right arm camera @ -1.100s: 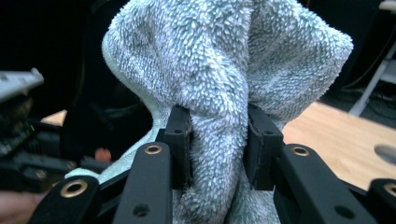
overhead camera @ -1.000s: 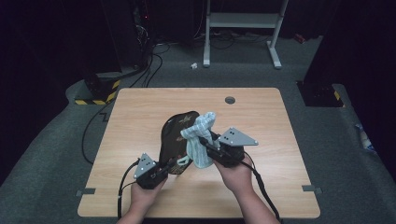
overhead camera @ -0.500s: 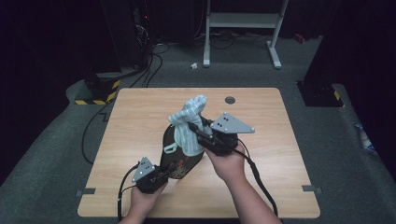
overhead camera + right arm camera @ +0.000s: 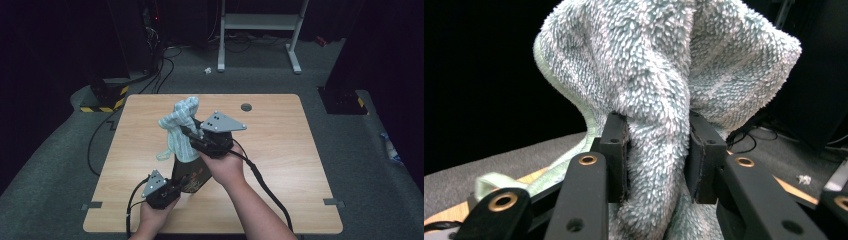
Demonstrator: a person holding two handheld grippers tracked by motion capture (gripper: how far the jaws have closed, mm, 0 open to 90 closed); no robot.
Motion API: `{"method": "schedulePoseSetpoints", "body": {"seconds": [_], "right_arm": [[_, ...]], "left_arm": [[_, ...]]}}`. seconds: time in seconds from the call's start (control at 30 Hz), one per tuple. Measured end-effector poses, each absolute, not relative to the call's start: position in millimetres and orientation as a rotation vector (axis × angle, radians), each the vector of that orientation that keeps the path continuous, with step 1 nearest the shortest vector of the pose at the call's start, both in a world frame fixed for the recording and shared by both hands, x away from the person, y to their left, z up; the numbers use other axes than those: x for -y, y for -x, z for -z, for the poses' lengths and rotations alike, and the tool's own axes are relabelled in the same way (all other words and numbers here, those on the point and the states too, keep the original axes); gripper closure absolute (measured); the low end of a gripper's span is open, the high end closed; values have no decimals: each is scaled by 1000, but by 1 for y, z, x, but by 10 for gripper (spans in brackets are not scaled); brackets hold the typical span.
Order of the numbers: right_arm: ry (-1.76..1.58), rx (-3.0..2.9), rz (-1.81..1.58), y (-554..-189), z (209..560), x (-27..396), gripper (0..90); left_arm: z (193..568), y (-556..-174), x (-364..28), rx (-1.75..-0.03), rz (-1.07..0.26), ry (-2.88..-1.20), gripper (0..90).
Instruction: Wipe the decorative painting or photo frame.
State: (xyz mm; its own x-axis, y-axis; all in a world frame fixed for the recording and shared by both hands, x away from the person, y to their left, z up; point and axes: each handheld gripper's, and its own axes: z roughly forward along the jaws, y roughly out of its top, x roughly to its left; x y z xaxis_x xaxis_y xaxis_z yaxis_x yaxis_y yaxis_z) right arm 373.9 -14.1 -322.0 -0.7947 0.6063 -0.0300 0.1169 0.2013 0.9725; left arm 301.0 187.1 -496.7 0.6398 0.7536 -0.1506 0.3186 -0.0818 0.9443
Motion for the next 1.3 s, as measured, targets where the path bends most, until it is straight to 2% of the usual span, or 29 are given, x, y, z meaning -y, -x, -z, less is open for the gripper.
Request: {"method": "schedulePoseSetpoints", "body": {"seconds": [0.47,1.13,1.3], "right_arm": [[-718,-2080,-1609,-388,330,15,675],[-950,-2033,-1489,-426,359,57,681],[-937,-2043,-1477,-422,353,51,683]], "left_arm": [[498,-301,-188,-887,-459,-1665,801],[498,-301,-187,-887,-452,-1665,802],[498,-301,-189,-885,-447,-1669,802]]}}
